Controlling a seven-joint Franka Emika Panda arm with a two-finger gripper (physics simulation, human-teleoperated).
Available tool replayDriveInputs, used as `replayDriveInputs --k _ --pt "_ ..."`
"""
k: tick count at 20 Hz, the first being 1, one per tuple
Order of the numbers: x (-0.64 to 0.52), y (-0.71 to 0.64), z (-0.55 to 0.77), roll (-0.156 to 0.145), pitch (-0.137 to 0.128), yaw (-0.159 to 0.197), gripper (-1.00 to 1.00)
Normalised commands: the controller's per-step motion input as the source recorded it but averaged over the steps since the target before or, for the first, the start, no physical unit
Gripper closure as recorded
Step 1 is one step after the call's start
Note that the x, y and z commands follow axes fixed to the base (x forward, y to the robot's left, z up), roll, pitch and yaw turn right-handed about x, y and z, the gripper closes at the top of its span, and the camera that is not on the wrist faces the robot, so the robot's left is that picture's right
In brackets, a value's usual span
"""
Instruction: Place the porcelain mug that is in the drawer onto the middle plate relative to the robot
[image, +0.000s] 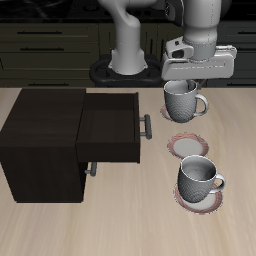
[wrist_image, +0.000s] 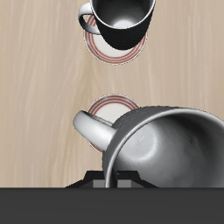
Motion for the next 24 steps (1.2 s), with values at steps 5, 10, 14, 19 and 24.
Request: replayDriveInputs --k 5,10,14,19,24 --pt "0.04 0.09 -0.42 0.014 0.057 -0.001 1.00" --pt "0.03 0.07 -0.29 0.012 0.014 0.028 1.00" --pt "0.10 0.06 -0.27 0.036 0.013 0.008 1.00" --pt "0.12 0.03 -0.32 -0.001 0.038 0.003 1.00" --pt "0.07 0.06 -0.22 0.015 0.022 0.014 1.00"
